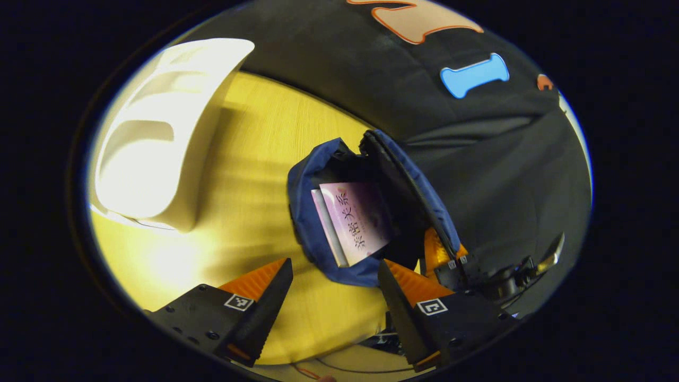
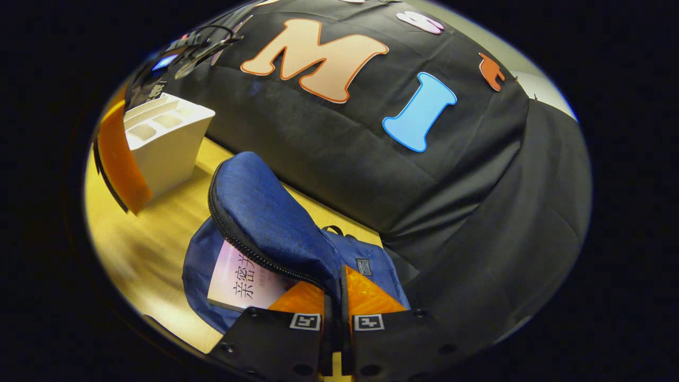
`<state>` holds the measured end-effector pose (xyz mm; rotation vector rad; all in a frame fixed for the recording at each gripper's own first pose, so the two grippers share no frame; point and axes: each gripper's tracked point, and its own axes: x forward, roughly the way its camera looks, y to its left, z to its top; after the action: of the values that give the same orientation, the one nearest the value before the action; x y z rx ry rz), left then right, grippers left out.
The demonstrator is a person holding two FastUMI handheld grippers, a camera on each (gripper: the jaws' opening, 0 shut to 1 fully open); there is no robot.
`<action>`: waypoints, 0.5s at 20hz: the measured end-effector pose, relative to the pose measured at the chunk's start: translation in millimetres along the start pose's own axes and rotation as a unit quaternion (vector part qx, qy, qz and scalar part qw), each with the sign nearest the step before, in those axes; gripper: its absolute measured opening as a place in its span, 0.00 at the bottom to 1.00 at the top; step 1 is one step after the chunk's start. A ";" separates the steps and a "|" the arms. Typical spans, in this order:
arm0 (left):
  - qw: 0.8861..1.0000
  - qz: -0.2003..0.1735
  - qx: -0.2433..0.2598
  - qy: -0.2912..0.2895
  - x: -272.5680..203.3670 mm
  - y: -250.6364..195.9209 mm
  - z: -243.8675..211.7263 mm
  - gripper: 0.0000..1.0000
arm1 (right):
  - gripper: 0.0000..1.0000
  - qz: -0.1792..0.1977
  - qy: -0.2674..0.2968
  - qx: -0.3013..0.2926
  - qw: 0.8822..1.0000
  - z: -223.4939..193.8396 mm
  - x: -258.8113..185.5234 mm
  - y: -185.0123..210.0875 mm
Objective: Open the schoolbag, grab two books from the bookshelf and put them into the schoolbag.
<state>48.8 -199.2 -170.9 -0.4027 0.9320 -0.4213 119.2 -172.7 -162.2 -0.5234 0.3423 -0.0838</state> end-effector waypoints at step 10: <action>0.988 0.135 0.060 0.042 -162.2 92.7 29.8 0.93 | 0.12 -0.029 0.020 0.001 0.999 -4.9 -7.0 1.5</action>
<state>4.0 -33.4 -91.6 -0.1469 1.0213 -0.2448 111.0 -172.6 -164.8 -0.5294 0.3660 -0.1505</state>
